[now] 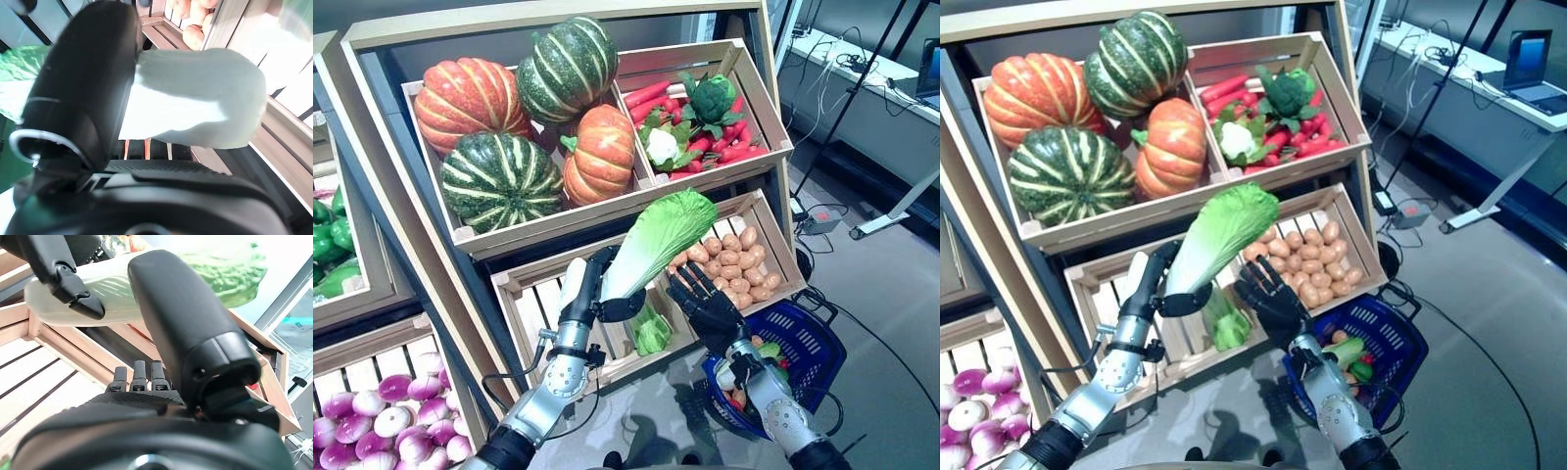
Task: Put vegetables into the basket
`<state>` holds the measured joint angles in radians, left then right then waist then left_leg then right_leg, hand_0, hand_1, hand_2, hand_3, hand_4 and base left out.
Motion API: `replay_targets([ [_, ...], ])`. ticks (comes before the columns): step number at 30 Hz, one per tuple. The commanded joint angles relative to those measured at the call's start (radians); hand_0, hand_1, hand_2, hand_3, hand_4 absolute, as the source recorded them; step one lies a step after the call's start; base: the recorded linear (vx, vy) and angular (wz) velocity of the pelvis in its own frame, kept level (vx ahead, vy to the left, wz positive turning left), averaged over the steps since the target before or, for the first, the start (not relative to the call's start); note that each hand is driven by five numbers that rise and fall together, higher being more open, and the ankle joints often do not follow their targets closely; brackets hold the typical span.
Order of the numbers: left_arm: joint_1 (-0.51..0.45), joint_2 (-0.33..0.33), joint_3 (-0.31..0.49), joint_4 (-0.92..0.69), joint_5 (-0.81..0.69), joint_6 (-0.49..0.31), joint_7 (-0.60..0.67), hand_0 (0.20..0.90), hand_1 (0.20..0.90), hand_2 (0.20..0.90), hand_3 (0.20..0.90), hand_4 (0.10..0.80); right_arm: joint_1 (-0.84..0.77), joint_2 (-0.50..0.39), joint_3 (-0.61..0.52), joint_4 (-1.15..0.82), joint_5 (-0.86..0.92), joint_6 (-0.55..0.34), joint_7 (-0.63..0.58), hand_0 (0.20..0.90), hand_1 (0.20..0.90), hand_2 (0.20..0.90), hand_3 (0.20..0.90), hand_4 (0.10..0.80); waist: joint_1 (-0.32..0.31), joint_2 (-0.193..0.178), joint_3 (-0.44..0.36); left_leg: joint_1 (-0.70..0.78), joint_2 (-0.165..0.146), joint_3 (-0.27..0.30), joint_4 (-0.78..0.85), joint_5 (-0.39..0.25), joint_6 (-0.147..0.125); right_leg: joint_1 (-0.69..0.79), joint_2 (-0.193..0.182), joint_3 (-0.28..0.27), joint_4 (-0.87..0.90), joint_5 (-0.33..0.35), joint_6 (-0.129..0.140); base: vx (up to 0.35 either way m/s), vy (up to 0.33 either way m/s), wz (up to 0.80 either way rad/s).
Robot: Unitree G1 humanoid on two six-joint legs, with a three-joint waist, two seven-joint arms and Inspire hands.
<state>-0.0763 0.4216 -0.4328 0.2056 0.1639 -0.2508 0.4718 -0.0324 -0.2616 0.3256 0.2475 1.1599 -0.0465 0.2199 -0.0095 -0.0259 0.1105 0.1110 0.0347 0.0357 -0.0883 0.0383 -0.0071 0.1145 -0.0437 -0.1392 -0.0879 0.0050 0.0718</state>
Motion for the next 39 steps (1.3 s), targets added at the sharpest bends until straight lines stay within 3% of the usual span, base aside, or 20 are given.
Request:
replay_targets([
  [1,-0.17,0.028,-0.037,-0.072,0.034,-0.153,0.041,0.3,0.3,0.3,0.3,0.4,-0.108,0.039,-0.025,-0.113,0.097,-0.07,0.113,0.9,0.9,0.9,0.9,0.8,0.012,-0.024,-0.062,-0.014,-0.035,0.003,0.001,-0.017,0.017,-0.01,-0.018,0.018,0.001,0.07,-0.012,0.0,0.0,0.0],
  [21,-0.161,0.054,-0.071,-0.094,0.094,-0.209,0.017,0.3,0.3,0.3,0.3,0.4,-0.173,0.034,-0.068,-0.118,0.163,-0.074,0.111,0.9,0.9,0.9,0.9,0.8,0.012,-0.024,-0.054,0.004,-0.03,0.007,0.001,-0.03,0.018,0.001,-0.02,0.028,0.001,0.065,-0.013,0.003,0.0,0.0],
  [31,-0.197,0.049,-0.155,-0.114,0.165,-0.251,0.006,0.3,0.3,0.3,0.3,0.4,-0.236,0.037,-0.083,-0.107,0.168,-0.111,0.056,0.9,0.9,0.9,0.9,0.8,0.007,-0.022,-0.053,0.003,-0.028,0.006,0.001,-0.036,0.018,-0.002,-0.02,0.035,0.001,0.062,-0.012,-0.004,0.0,0.0],
  [39,-0.226,0.037,-0.218,-0.141,0.139,-0.295,-0.052,0.3,0.3,0.3,0.3,0.4,-0.309,0.036,-0.113,-0.086,0.181,-0.159,0.027,0.9,0.9,0.9,0.9,0.8,0.01,-0.021,-0.053,-0.006,-0.03,0.0,0.001,-0.029,0.019,-0.01,-0.021,0.035,0.001,0.07,-0.014,-0.014,0.001,-0.03],
])
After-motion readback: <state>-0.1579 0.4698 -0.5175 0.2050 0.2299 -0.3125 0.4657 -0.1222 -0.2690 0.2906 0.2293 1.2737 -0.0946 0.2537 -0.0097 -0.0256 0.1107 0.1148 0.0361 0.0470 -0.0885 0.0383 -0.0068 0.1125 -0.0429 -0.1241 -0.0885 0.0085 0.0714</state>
